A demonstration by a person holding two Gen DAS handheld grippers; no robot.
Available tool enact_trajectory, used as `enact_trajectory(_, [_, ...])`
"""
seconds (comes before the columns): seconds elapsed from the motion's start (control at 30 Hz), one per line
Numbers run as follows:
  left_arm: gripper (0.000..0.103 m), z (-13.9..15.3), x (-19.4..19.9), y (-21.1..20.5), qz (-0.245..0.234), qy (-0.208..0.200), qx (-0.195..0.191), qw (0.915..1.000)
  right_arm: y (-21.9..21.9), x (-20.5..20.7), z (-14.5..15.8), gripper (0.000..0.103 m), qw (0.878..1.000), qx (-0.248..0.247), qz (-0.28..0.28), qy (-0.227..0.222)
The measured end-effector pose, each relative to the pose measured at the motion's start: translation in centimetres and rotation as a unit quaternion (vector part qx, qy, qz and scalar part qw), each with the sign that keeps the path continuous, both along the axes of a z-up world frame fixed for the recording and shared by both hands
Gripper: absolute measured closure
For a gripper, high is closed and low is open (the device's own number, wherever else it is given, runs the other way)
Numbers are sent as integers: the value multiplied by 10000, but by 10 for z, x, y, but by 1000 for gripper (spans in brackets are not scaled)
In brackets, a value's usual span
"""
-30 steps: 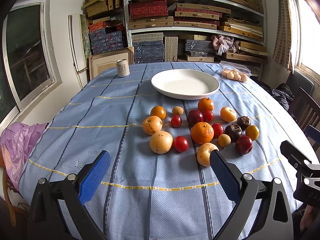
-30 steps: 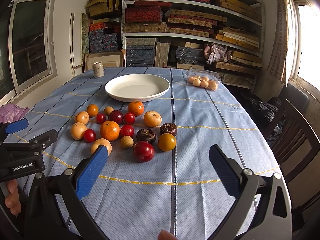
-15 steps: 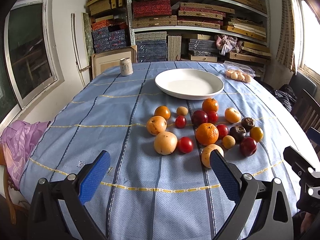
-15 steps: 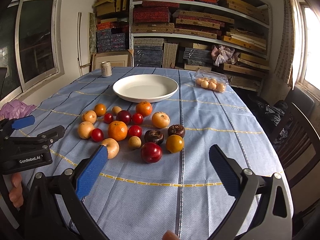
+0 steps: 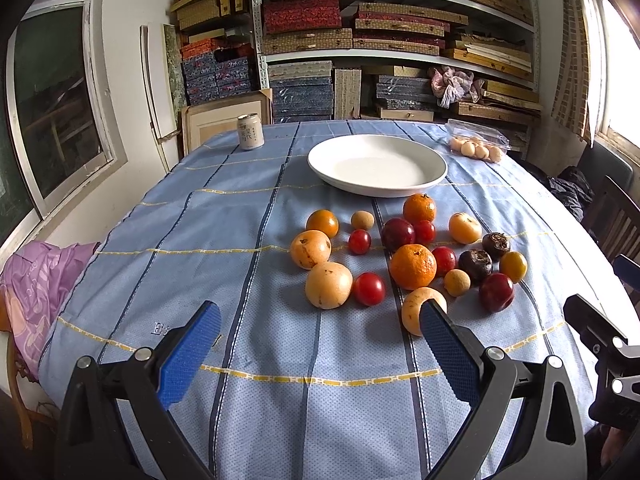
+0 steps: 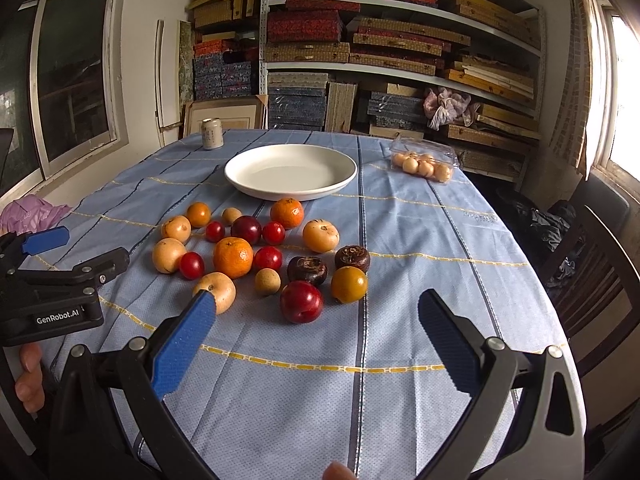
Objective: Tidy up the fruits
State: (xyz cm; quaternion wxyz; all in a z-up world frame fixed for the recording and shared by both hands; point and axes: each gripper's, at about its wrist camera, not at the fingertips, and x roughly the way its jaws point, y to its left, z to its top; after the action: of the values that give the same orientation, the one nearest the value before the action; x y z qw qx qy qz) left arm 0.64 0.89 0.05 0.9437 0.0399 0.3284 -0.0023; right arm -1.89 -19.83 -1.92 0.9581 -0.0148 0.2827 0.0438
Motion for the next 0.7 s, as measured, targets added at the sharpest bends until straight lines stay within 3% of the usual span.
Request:
enact_trajectory(0.5, [3,-12,14,-3,-22,173,35,9998,-6,15,-9,4,9998,-99,47,185])
enact_trajectory(0.63, [3,-19,27,-4,-155,292,109,9994,-17,34,-17,4,9988,-98,129,452])
enact_trajectory(0.7, [3,-25,37,-2,-319,428,-38,9986,-26,47,-22,4,9979,-76,142,629])
